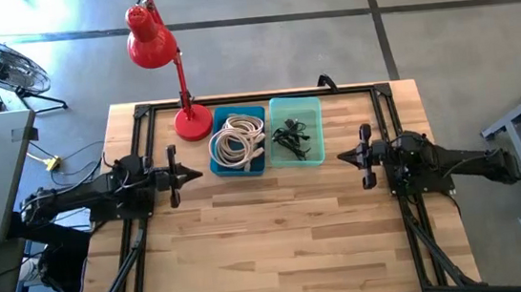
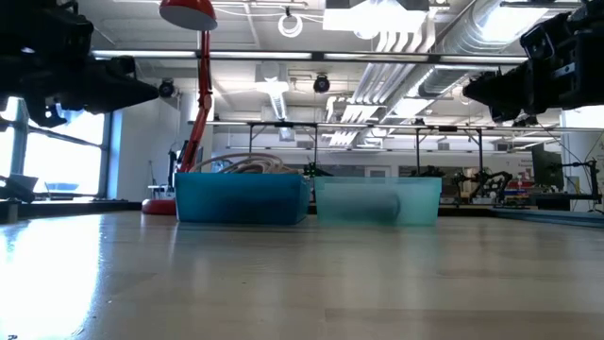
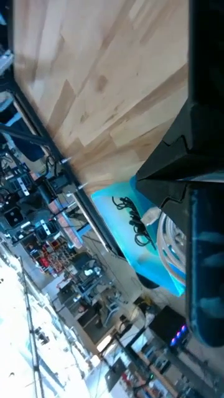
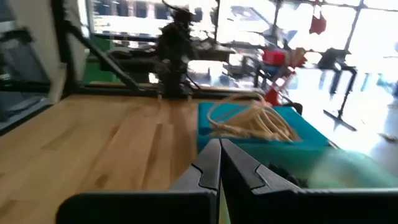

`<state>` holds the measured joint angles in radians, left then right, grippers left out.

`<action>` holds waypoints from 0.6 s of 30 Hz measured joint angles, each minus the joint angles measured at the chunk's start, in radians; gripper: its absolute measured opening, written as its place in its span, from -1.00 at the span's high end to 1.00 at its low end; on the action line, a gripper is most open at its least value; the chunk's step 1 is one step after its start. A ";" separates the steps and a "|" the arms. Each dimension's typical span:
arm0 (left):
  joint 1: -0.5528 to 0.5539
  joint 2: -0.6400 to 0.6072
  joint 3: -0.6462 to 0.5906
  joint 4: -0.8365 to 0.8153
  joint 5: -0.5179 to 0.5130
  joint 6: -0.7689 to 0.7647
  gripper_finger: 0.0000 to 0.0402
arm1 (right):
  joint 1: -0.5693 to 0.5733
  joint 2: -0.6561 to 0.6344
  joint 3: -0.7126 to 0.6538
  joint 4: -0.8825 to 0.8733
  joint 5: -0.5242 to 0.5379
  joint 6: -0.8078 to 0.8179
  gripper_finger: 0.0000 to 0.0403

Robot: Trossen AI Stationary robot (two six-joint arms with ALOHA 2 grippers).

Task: Pick & Place USB Port
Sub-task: Return to Home Position

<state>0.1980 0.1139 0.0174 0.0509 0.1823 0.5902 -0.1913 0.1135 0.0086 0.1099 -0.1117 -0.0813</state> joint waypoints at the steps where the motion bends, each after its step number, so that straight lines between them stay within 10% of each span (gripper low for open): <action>1: 0.003 0.000 0.000 0.001 0.008 -0.011 1.00 | 0.000 0.000 0.000 -0.010 0.020 0.016 1.00; 18: 0.005 0.000 0.000 -0.010 -0.036 -0.011 1.00 | 0.002 0.000 0.000 -0.077 0.081 0.077 1.00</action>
<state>0.2028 0.1139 0.0174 0.0414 0.1466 0.5797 -0.1890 0.1135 0.0086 0.0329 -0.0306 -0.0045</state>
